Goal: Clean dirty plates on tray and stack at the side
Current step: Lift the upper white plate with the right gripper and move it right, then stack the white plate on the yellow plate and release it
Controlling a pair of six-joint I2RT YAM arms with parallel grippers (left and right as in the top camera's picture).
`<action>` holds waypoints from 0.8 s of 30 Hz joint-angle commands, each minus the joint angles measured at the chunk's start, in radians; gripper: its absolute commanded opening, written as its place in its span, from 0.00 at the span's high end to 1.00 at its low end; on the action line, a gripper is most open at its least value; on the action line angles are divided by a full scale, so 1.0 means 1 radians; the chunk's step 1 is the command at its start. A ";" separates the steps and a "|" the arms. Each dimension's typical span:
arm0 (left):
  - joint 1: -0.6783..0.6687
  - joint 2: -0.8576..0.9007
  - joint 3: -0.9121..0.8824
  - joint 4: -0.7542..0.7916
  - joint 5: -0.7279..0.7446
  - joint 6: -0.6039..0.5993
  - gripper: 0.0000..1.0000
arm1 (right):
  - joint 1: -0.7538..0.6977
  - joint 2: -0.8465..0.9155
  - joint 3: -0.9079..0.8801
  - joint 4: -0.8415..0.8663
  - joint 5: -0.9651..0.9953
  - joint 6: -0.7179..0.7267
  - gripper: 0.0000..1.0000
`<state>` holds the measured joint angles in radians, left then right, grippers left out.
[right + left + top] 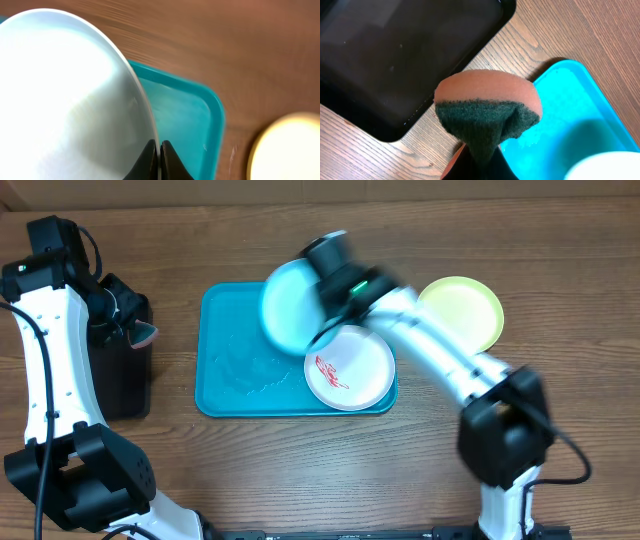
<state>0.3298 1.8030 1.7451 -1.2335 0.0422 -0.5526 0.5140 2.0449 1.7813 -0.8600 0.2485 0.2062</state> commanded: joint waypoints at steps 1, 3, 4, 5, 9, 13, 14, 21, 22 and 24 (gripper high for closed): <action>0.008 0.009 -0.009 0.004 0.010 -0.009 0.96 | -0.222 -0.025 0.006 -0.063 -0.356 0.217 0.96; 0.008 0.009 -0.009 0.005 0.010 -0.009 0.96 | -0.365 -0.020 0.005 -0.129 -0.462 0.217 0.96; 0.008 0.009 -0.009 0.005 0.010 -0.009 0.96 | -0.418 -0.017 0.003 -0.158 -0.480 0.217 0.96; 0.008 0.009 -0.009 0.005 0.010 -0.009 0.96 | -0.482 -0.013 0.002 -0.197 -0.483 0.217 0.96; 0.003 0.009 -0.009 0.012 0.010 -0.009 0.96 | -0.631 -0.011 -0.027 -0.264 -0.483 0.215 0.96; -0.004 0.009 -0.009 0.017 0.006 -0.008 0.96 | -0.727 -0.010 -0.071 -0.259 -0.480 0.208 0.96; -0.004 0.009 -0.009 0.016 0.006 -0.009 0.96 | -0.741 -0.010 -0.080 -0.254 -0.475 0.206 0.96; -0.004 0.009 -0.009 0.020 0.002 -0.008 0.96 | -0.766 -0.008 -0.150 -0.200 -0.474 0.194 0.88; -0.004 0.009 -0.009 0.020 0.002 -0.008 0.96 | -0.764 -0.008 -0.152 -0.200 -0.475 0.187 0.73; -0.004 0.009 -0.009 0.020 0.002 -0.008 0.96 | -0.760 -0.008 -0.153 -0.205 -0.476 0.186 0.50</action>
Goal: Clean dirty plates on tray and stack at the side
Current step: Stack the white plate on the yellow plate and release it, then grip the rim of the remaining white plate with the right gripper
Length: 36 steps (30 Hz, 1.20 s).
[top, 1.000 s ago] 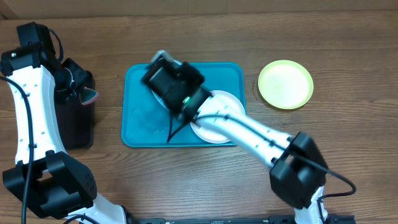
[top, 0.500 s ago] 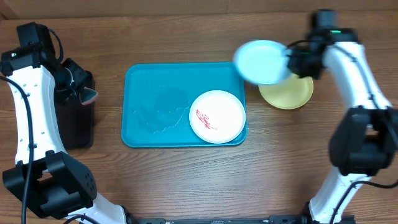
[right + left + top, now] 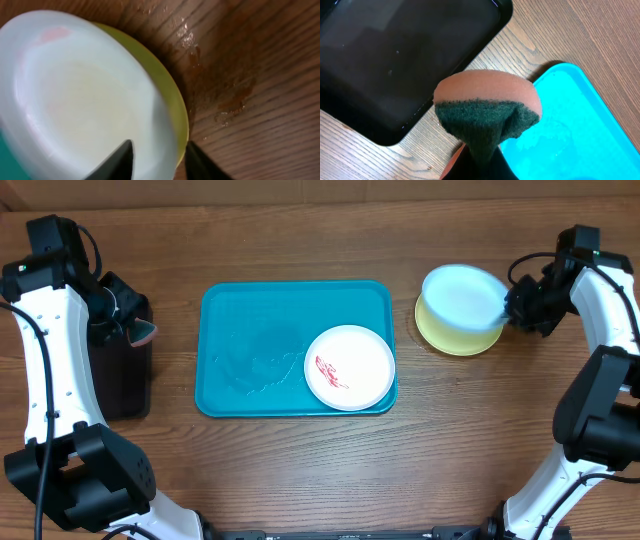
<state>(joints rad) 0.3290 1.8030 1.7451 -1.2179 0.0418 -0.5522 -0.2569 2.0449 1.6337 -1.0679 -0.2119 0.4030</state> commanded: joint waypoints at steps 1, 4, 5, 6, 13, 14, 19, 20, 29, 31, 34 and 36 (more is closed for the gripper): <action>-0.003 0.009 -0.009 0.005 0.003 -0.009 0.96 | 0.013 -0.008 -0.005 -0.002 -0.019 -0.011 0.46; -0.003 0.009 -0.009 0.005 0.003 -0.009 0.96 | 0.027 -0.009 -0.005 -0.025 -0.058 -0.012 0.44; -0.003 0.009 -0.009 0.005 0.003 -0.009 0.96 | 0.033 -0.012 -0.005 -0.028 -0.081 -0.022 0.44; -0.003 0.009 -0.009 0.005 0.003 -0.009 0.96 | 0.039 -0.016 -0.004 -0.028 -0.100 -0.042 0.44; -0.003 0.009 -0.009 0.008 0.003 -0.009 0.96 | 0.165 -0.127 -0.004 -0.011 -0.324 -0.359 0.37; -0.003 0.009 -0.009 0.008 0.003 -0.009 0.96 | 0.194 -0.137 -0.004 -0.008 -0.329 -0.397 0.35; -0.003 0.009 -0.009 0.008 0.003 -0.009 0.96 | 0.388 -0.114 -0.005 0.070 -0.169 -0.512 0.20; -0.003 0.009 -0.009 0.007 0.003 -0.008 0.96 | 0.417 -0.101 -0.005 0.082 -0.121 -0.513 0.18; -0.003 0.009 -0.009 0.014 0.003 -0.001 0.96 | 0.644 0.079 -0.005 0.134 0.218 -0.546 0.17; -0.003 0.009 -0.009 0.015 0.003 -0.001 0.96 | 0.661 0.100 -0.005 0.143 0.272 -0.547 0.17; -0.003 0.009 -0.009 0.015 0.003 -0.001 0.96 | 0.665 0.112 -0.005 0.147 0.285 -0.565 0.18; -0.003 0.009 -0.009 0.016 0.003 -0.001 0.96 | 0.665 0.113 -0.005 0.148 0.270 -0.573 0.19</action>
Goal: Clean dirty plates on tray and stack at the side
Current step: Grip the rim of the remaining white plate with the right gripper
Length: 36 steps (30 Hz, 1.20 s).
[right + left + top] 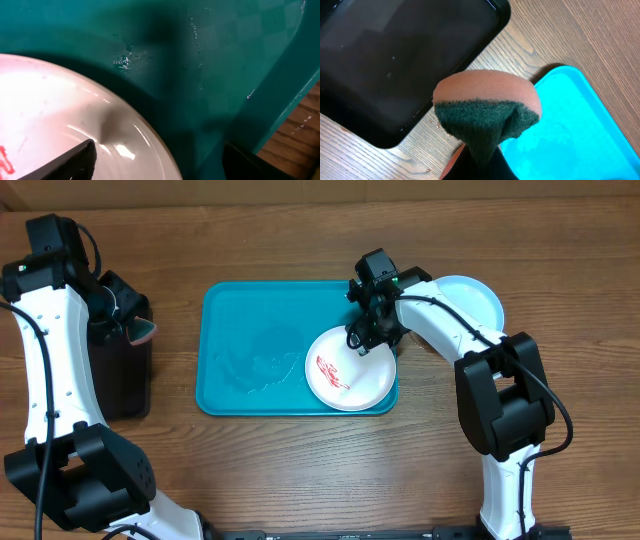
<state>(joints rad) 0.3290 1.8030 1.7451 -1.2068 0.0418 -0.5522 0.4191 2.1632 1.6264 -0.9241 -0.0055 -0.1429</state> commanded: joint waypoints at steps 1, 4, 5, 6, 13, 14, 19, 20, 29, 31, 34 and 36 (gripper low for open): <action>-0.003 0.009 -0.009 0.006 0.003 -0.001 0.96 | -0.011 -0.005 0.002 0.003 0.032 -0.049 0.20; -0.003 0.009 -0.009 0.010 0.003 -0.001 0.96 | -0.011 -0.005 0.002 -0.006 -0.034 -0.064 0.24; -0.003 0.009 -0.009 0.010 0.003 -0.001 0.96 | -0.011 -0.005 0.002 -0.013 -0.048 -0.064 0.28; -0.003 0.009 -0.009 0.010 0.003 -0.001 0.96 | -0.011 -0.005 0.002 -0.019 -0.060 -0.063 0.30; -0.003 0.009 -0.009 0.008 0.003 -0.001 0.96 | -0.010 -0.005 0.002 -0.051 -0.076 0.005 0.60; -0.003 0.009 -0.009 0.008 0.004 -0.001 0.96 | -0.009 -0.005 0.002 -0.051 -0.085 0.032 0.64; -0.011 0.009 -0.009 0.008 0.015 -0.001 0.96 | 0.006 -0.005 0.002 -0.032 -0.205 0.167 0.64; -0.015 0.009 -0.009 0.008 0.015 -0.001 0.96 | 0.011 -0.005 0.002 -0.025 -0.220 0.195 0.64; -0.082 0.009 -0.009 0.011 0.016 0.039 0.96 | 0.040 -0.005 0.002 -0.050 -0.058 0.344 0.55; -0.098 0.009 -0.009 0.016 0.015 0.044 0.96 | 0.040 -0.005 0.002 -0.085 -0.011 0.285 0.57; -0.127 0.009 -0.009 0.023 0.015 0.045 0.96 | 0.040 -0.005 0.000 -0.111 -0.010 0.209 0.59; -0.147 0.009 -0.009 0.030 0.015 0.059 0.95 | 0.040 -0.005 -0.001 -0.107 -0.023 0.215 0.62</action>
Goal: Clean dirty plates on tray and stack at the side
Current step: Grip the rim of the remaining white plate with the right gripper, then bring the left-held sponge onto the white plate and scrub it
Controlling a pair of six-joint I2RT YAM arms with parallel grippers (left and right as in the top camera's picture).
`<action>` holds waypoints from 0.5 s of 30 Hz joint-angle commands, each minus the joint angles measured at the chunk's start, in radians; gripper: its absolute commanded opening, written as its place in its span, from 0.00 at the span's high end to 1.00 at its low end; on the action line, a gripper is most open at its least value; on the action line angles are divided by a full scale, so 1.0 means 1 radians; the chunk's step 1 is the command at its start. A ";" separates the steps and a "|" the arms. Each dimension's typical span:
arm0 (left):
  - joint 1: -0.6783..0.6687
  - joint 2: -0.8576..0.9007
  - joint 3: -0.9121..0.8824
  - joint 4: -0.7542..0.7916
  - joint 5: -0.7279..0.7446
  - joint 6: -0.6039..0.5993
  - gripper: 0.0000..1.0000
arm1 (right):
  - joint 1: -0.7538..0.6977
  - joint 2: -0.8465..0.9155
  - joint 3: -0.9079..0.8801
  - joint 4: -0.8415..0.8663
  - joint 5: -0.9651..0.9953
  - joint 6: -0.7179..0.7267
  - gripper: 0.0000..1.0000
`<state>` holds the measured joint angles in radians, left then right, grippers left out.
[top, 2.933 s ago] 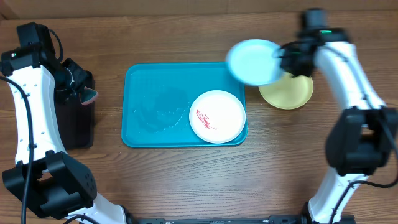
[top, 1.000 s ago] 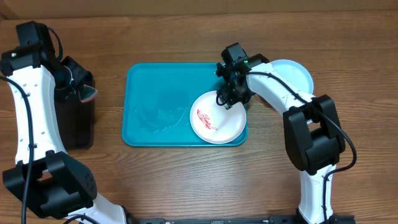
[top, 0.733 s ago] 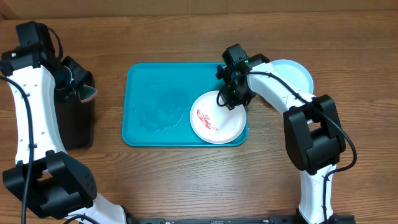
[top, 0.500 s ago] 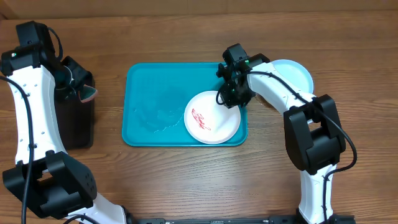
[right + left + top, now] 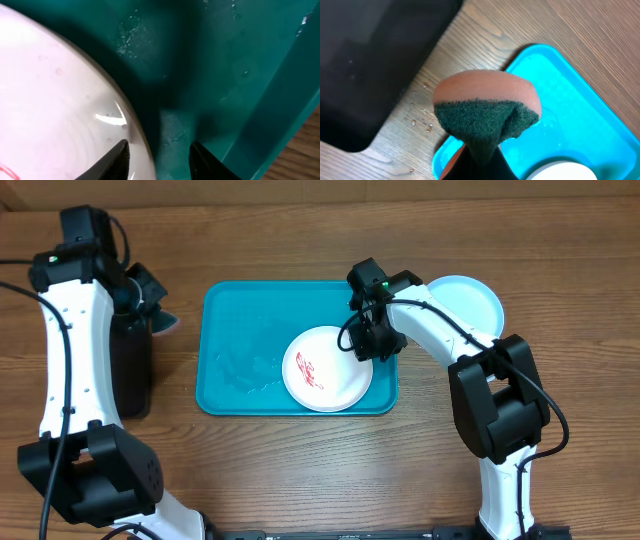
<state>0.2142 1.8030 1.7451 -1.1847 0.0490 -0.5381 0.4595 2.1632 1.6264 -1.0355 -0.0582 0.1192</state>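
A white plate [image 5: 327, 369] with a red smear lies on the teal tray [image 5: 230, 310], right of its middle. My right gripper [image 5: 368, 345] is open at the plate's right rim; in the right wrist view one finger [image 5: 120, 155] is over the plate [image 5: 50, 100] and the other over the tray floor [image 5: 225, 50]. My left gripper [image 5: 150, 305] is shut on an orange and green sponge [image 5: 485, 95], hanging above the tray's left edge [image 5: 570, 115].
A pale blue plate [image 5: 470, 298] sits at the right of the tray on the wood table, with a yellow one showing under its edge. A black bin [image 5: 130, 380] stands left of the tray. Water drops lie on the table [image 5: 420, 122].
The white plate has shifted left on the tray, with my right gripper at its right rim. My left gripper moved right with the sponge, from over the black bin to the tray's left edge.
My right gripper first held the pale blue plate above the tray. Then that plate lay on the yellow plate at the right with the jaws open. Later the gripper was open at the white plate's rim, and the plate now lies further left.
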 commanded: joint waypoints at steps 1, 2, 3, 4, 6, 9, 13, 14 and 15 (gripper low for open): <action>-0.042 0.009 -0.009 0.009 0.007 0.046 0.96 | 0.000 -0.005 -0.001 0.006 0.018 -0.040 0.65; -0.050 0.009 -0.009 0.010 0.007 0.048 0.96 | 0.000 -0.005 -0.003 0.011 0.002 -0.038 0.67; -0.060 0.009 -0.009 0.010 0.007 0.049 0.96 | 0.000 -0.005 -0.003 0.016 -0.016 -0.035 0.70; -0.070 0.009 -0.009 0.010 0.007 0.050 0.96 | 0.000 -0.005 -0.003 0.021 -0.036 -0.027 0.73; -0.088 0.009 -0.009 0.009 0.007 0.056 0.96 | 0.000 -0.005 -0.003 0.028 -0.052 0.013 0.80; -0.119 0.009 -0.010 0.007 0.008 0.060 0.96 | 0.002 -0.005 -0.004 0.034 -0.056 0.090 0.92; -0.173 0.009 -0.036 0.016 0.009 0.067 0.96 | 0.011 -0.005 -0.005 0.074 -0.071 0.214 0.96; -0.192 0.009 -0.055 0.028 0.012 0.067 0.96 | 0.016 -0.005 -0.005 0.097 -0.088 0.238 0.96; -0.212 0.009 -0.080 0.045 0.021 0.067 0.96 | 0.022 -0.005 -0.005 0.119 -0.104 0.257 0.96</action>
<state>0.0555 1.8030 1.7229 -1.1656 0.0490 -0.4946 0.4648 2.1632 1.6264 -0.9581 -0.1219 0.2546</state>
